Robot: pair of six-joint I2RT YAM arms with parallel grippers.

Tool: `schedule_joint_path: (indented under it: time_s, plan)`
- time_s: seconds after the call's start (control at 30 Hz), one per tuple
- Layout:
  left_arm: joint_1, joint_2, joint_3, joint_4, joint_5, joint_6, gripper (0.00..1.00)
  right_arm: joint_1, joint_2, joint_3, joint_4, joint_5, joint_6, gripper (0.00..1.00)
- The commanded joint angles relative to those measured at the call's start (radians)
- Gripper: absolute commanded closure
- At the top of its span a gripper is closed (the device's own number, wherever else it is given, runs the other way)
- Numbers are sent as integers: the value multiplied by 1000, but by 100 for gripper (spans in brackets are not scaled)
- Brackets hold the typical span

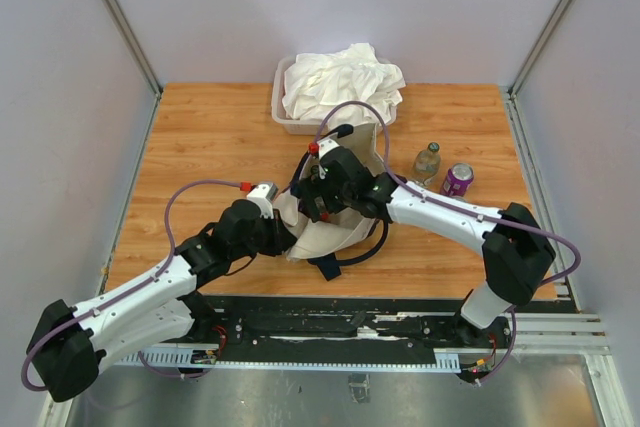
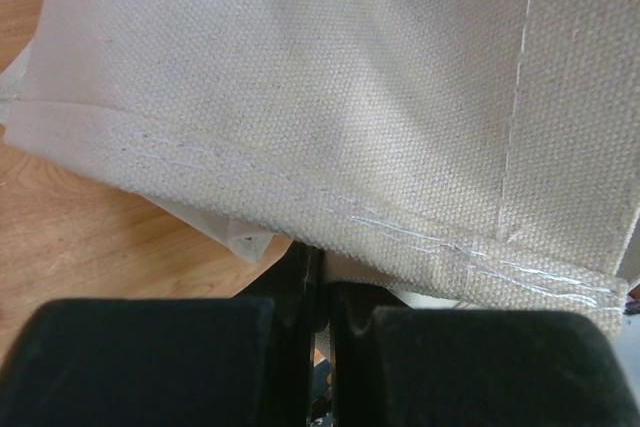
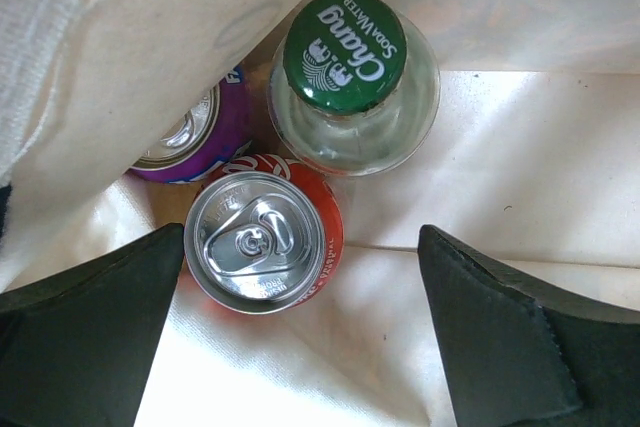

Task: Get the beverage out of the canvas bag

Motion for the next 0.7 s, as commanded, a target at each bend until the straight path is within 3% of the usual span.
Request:
schedule_joint_path:
  time_s: [0.0,0.67]
  plan:
    - [1,-6,-29,-101,-9,7,94,4,0,-10,4,65,9,0]
    - [1,1,-29,-95,-11,6,94,7,150,-8,-33,-19,6,4]
